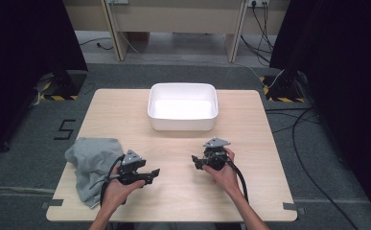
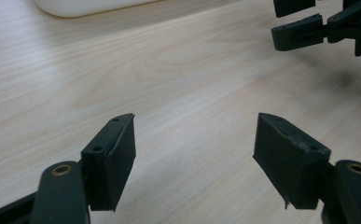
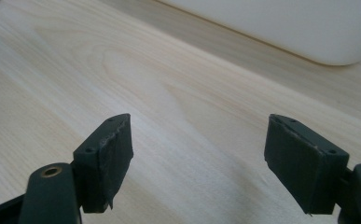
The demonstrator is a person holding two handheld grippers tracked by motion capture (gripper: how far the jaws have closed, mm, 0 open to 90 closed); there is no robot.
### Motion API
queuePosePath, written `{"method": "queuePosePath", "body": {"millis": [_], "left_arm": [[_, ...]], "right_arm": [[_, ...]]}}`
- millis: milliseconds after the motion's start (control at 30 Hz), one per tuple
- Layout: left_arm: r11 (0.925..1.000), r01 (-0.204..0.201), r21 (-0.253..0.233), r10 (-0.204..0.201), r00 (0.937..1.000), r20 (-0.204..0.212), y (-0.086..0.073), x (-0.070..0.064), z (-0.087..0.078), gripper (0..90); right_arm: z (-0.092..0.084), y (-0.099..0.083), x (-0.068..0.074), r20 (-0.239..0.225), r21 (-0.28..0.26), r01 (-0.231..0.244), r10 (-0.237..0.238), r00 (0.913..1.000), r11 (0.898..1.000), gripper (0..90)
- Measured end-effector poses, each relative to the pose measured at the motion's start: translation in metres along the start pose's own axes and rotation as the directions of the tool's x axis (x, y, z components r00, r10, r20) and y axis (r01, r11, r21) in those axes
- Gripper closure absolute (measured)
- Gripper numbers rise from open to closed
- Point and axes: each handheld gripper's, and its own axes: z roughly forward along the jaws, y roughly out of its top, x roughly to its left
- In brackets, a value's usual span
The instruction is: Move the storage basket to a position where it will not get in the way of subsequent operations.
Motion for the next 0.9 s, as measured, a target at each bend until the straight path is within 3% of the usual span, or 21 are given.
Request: {"method": "queuePosePath", "body": {"millis": [133, 267, 467, 500, 900], "left_arm": [[0.9999, -0.014, 0.004, 0.014, 0.9993, -0.035, -0.009, -0.003, -0.011, 28.4], [0.9999, -0.014, 0.005, 0.014, 0.9989, -0.045, -0.017, -0.004, -0.021, 28.4], [0.9997, 0.026, -0.006, -0.026, 0.9968, -0.076, -0.032, 0.004, -0.041, 28.2], [0.9982, 0.057, -0.020, -0.058, 0.9961, -0.066, -0.036, 0.008, -0.047, 28.2], [0.9923, 0.101, -0.072, -0.107, 0.9901, -0.091, -0.040, 0.020, -0.074, 28.2]], "right_arm": [[-0.001, -0.002, 0.005, -0.008, -0.001, 0.007, -0.007, 0.9999, 1.000, 24.4], [-0.001, -0.003, 0.006, -0.009, 0.003, 0.004, -0.004, 1.0000, 1.000, 24.5], [0.000, -0.003, 0.007, -0.011, 0.006, 0.010, -0.010, 0.9999, 1.000, 24.4], [0.000, -0.003, 0.008, -0.010, 0.003, 0.014, -0.014, 0.9999, 1.000, 24.5], [-0.001, -0.004, 0.008, -0.009, 0.000, 0.012, -0.012, 0.9999, 1.000, 24.4]]}}
